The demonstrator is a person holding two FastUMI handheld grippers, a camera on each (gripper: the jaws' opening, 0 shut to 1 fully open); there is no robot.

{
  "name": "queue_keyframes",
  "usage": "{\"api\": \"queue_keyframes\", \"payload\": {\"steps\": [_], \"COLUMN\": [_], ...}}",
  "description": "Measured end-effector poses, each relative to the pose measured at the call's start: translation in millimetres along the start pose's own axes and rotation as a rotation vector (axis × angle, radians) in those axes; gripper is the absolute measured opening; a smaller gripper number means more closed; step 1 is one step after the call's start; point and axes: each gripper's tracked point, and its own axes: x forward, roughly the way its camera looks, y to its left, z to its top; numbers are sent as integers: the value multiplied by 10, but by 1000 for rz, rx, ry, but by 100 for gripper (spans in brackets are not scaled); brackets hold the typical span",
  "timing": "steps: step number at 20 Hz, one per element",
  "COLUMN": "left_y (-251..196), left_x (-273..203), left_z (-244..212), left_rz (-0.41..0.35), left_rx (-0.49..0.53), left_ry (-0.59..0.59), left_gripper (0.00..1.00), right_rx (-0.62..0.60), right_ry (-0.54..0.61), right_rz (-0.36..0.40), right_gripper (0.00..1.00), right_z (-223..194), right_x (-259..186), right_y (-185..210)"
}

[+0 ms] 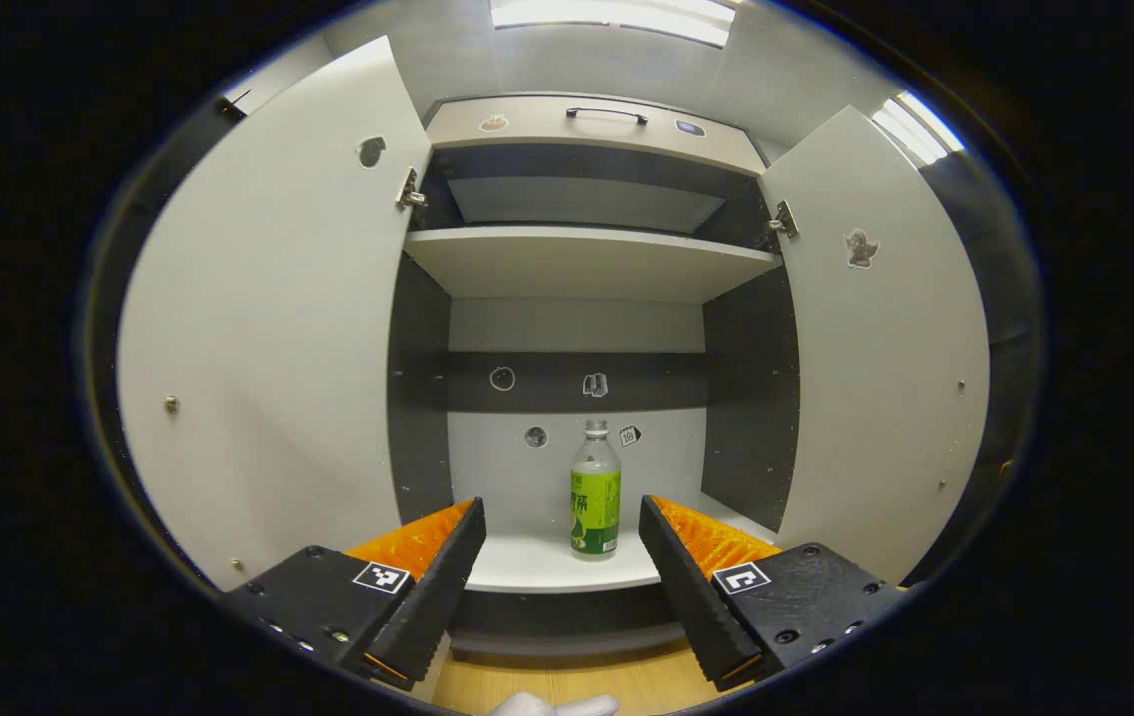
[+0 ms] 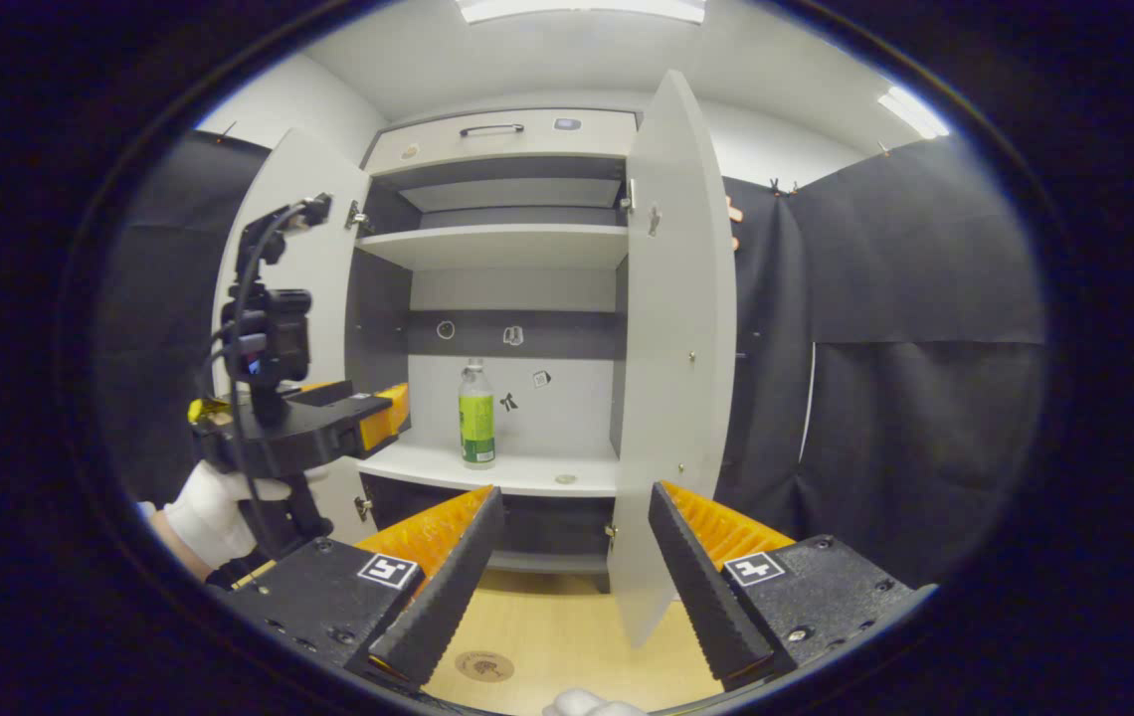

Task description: Grasp the bottle in the cabinet with the left hand and place it on the coaster, then close the right door with the right hand and the left door with the left hand.

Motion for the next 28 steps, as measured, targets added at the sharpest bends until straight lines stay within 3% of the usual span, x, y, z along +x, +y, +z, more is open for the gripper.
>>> {"api": "queue_keyframes", "payload": {"steps": [5,9,15,16,17,23,28], "left_y": [-137,-158,-91,-94,-107,-154,-293], "left_x": [1041,1593,1920,1950,1978,1504,615], "left_z": [-352,-654,-773,-794,-800,-444,-315], "left_rz": [15,46,71,68,69,1,-69], "left_rx": [-6,18,11,-5,-12,-41,-37], "left_ry": [60,97,125,126,129,70,18], "left_gripper": [95,95,95,93,79,76,76], "right_rx": [-21,-42,-34,-26,-19,-12,-5], "right_ry": [28,71,124,127,127,94,87], "right_rz": [-63,-103,-121,-121,-120,-111,-107], "right_gripper": [97,97,96,96,96,97,97], "right_z": [-31,-154,-308,-313,-316,-227,-268], "right_x": [-87,-79,-6,1,7,2,-85], "right_y": [-209,-351,-450,-451,-456,-455,-461]}}
